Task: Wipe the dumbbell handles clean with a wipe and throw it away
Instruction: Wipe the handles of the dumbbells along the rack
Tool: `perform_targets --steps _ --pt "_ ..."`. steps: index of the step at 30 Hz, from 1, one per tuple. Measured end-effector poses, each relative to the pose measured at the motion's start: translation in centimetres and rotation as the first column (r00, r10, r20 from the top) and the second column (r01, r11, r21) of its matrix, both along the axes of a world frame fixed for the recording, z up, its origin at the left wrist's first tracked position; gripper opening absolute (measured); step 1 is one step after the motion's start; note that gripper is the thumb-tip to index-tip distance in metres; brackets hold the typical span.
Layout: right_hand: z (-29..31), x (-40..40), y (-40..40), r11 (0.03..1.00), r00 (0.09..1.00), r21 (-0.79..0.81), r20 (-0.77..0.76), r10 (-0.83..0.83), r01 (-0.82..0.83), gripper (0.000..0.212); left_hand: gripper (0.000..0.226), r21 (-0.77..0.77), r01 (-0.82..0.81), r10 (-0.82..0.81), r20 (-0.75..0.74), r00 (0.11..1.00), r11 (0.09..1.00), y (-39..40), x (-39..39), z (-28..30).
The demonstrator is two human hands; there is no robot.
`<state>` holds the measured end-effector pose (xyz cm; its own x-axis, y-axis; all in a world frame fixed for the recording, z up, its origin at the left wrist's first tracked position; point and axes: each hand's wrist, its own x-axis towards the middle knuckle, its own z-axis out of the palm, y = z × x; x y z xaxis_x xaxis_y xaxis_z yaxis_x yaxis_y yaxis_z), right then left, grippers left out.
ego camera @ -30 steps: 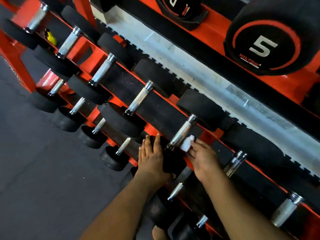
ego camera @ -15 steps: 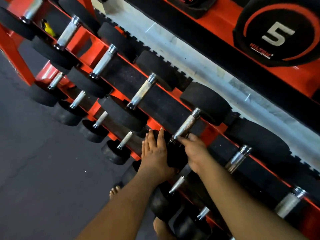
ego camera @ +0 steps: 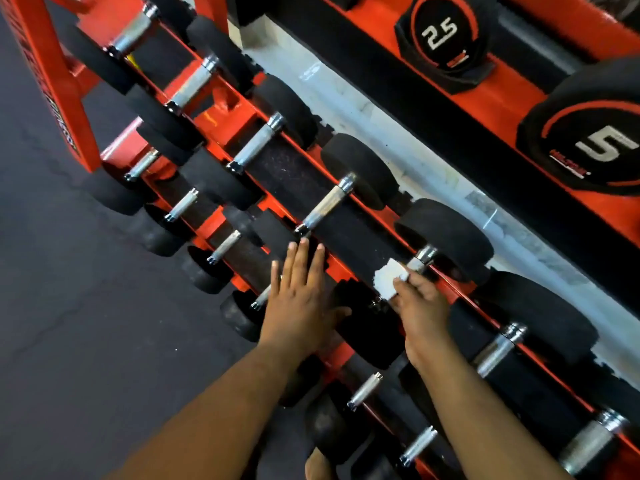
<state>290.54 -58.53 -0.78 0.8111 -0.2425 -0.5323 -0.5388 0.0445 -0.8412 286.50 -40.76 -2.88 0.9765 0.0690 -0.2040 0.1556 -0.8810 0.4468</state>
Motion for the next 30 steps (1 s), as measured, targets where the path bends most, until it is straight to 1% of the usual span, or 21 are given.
perform_targets --steps 2,4,6,8,10,12,13,14,15,16,17,18,19,20,21,22,23,25,26,27,30 --pt "-0.2 1.3 1.6 0.976 0.982 -0.144 0.071 0.175 -0.163 0.031 0.115 0.047 -0.029 0.029 0.009 1.000 0.998 2.1 1.4 -0.4" --pt "-0.3 2.8 3.1 0.904 0.919 -0.294 0.148 0.364 -0.311 0.035 0.118 0.081 -0.023 0.024 -0.011 1.000 0.996 3.4 2.8 -0.5" --pt "-0.6 4.7 5.0 0.764 0.807 -0.517 0.212 0.551 -0.386 0.036 0.122 0.052 -0.049 0.052 -0.059 0.997 0.997 4.6 4.5 -0.1" --pt "-1.6 6.8 6.6 0.610 0.657 -0.696 0.262 0.707 -0.379 0.037 0.123 -0.007 -0.095 0.093 -0.126 0.988 0.995 5.6 6.2 0.4" --pt "-3.2 8.9 8.0 0.408 0.467 -0.844 0.221 0.856 -0.349 0.041 0.122 -0.054 -0.116 0.102 -0.203 0.974 0.992 6.2 7.6 0.5" --pt "-4.7 10.4 9.1 0.137 0.286 -0.945 0.049 0.957 -0.296 0.047 0.125 -0.067 -0.123 0.101 -0.262 0.960 0.990 6.4 8.6 0.3" --pt "-5.1 10.8 9.4 -0.023 0.185 -0.957 -0.079 0.980 -0.290 0.049 0.129 -0.064 -0.122 0.099 -0.278 0.956 0.991 6.3 8.8 0.2" --pt "-5.3 11.0 9.5 -0.193 0.082 -0.940 -0.224 0.971 -0.281 0.050 0.134 -0.057 -0.117 0.095 -0.290 0.952 0.991 6.2 9.0 0.1" --pt "-5.6 11.1 9.4 -0.343 0.003 -0.902 -0.356 0.935 -0.262 0.052 0.138 -0.055 -0.115 0.093 -0.304 0.948 0.992 6.3 9.1 0.1" --pt "-5.6 11.3 8.8 -0.432 -0.026 -0.878 -0.436 0.899 -0.208 0.055 0.141 -0.050 -0.112 0.091 -0.315 0.945 0.992 6.2 9.1 0.2" --pt "-5.5 11.8 8.3 -0.465 -0.010 -0.875 -0.468 0.883 -0.131 0.057 0.143 -0.045 -0.112 0.091 -0.327 0.941 0.993 6.3 9.1 0.3" --pt "-5.4 12.4 7.6 -0.466 0.059 -0.881 -0.471 0.880 -0.079 0.060 0.145 -0.039 -0.100 0.081 -0.343 0.936 0.994 6.2 9.2 0.4" --pt "-5.3 12.9 6.9 -0.440 0.158 -0.895 -0.446 0.881 -0.071 0.062 0.146 -0.030 -0.083 0.067 -0.358 0.931 0.996 6.2 9.3 0.6" --pt "-5.2 13.3 6.7 -0.412 0.246 -0.906 -0.423 0.872 -0.096 0.064 0.146 -0.023 -0.072 0.059 -0.369 0.927 0.997 6.2 9.4 0.7" --pt "-5.2 13.1 6.6 -0.403 0.309 -0.908 -0.418 0.855 -0.112 0.066 0.145 -0.016 -0.061 0.050 -0.379 0.924 0.998 6.1 9.4 0.9" --pt "-5.3 12.6 7.0 -0.425 0.314 -0.896 -0.443 0.840 -0.129 0.069 0.144 -0.017 -0.062 0.051 -0.386 0.921 0.998 6.2 9.5 1.0" --pt "-5.9 11.6 7.3 -0.467 0.268 -0.875 -0.484 0.833 -0.129 0.072 0.143 -0.023 -0.060 0.046 -0.392 0.919 0.998 6.2 9.6 1.0" --pt "-6.3 10.0 7.9 -0.560 0.096 -0.822 -0.569 0.817 -0.101 0.077 0.140 -0.041 -0.062 0.040 -0.397 0.917 0.997 6.4 9.6 1.0" --pt "-6.3 10.1 7.9 -0.590 0.045 -0.804 -0.594 0.804 -0.074 0.077 0.139 -0.048 -0.059 0.034 -0.403 0.914 0.997 6.4 9.6 1.0" --pt "-6.3 10.7 7.8 -0.593 0.051 -0.803 -0.596 0.802 -0.057 0.076 0.138 -0.053 -0.052 0.026 -0.413 0.911 0.997 6.5 9.6 1.1" --pt "-5.7 12.3 7.2 -0.495 0.224 -0.867 -0.495 0.839 -0.061 0.071 0.137 -0.049 -0.025 0.001 -0.431 0.902 0.998 6.6 9.7 1.2"
